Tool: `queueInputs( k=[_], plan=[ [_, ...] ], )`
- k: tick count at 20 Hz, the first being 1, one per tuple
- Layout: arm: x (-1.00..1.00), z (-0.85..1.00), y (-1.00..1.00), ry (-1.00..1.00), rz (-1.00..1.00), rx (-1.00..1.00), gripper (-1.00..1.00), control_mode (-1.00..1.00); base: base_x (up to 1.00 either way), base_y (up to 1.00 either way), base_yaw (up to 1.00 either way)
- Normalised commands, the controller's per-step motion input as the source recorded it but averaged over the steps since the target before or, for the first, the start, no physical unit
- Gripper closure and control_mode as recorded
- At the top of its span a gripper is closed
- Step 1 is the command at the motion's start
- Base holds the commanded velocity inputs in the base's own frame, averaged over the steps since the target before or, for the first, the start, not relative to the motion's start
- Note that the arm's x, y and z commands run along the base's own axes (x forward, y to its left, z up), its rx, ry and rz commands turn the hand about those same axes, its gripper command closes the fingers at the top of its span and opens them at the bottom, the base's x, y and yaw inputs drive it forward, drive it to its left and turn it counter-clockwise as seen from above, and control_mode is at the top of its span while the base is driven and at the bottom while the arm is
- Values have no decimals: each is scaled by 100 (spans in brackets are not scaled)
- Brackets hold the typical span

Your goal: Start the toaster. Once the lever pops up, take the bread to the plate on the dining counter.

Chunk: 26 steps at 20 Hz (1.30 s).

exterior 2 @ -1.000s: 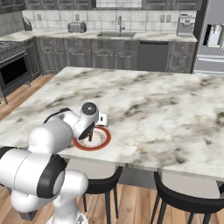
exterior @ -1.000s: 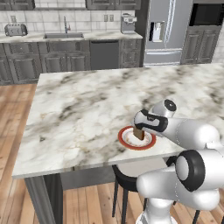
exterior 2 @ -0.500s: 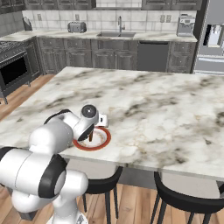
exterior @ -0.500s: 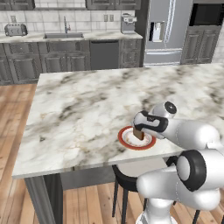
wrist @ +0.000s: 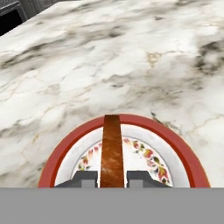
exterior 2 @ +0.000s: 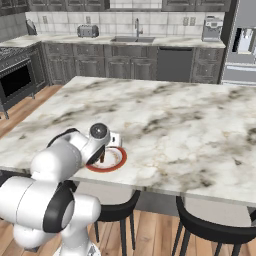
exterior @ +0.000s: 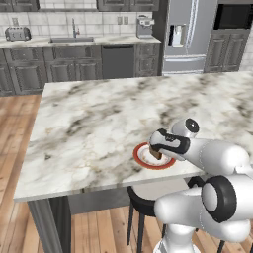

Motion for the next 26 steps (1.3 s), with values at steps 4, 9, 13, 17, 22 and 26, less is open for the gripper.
queueInputs(
  k=[4, 9, 13, 17, 22, 26],
  plan=[
    [-9, 0, 0, 0, -2, 0, 100, -100, 0, 0, 0],
    [0, 0, 0, 0, -1, 0, 100, -100, 0, 0, 0],
    [0, 0, 0, 0, 0, 0, -100, -100, 0, 0, 0],
    [0, 0, 0, 0, 0, 0, -100, -100, 0, 0, 0],
    [0, 5, 0, 0, 0, 0, -100, -100, 0, 0, 0],
    [0, 17, 0, 0, 0, 0, -100, -100, 0, 0, 0]
  ],
)
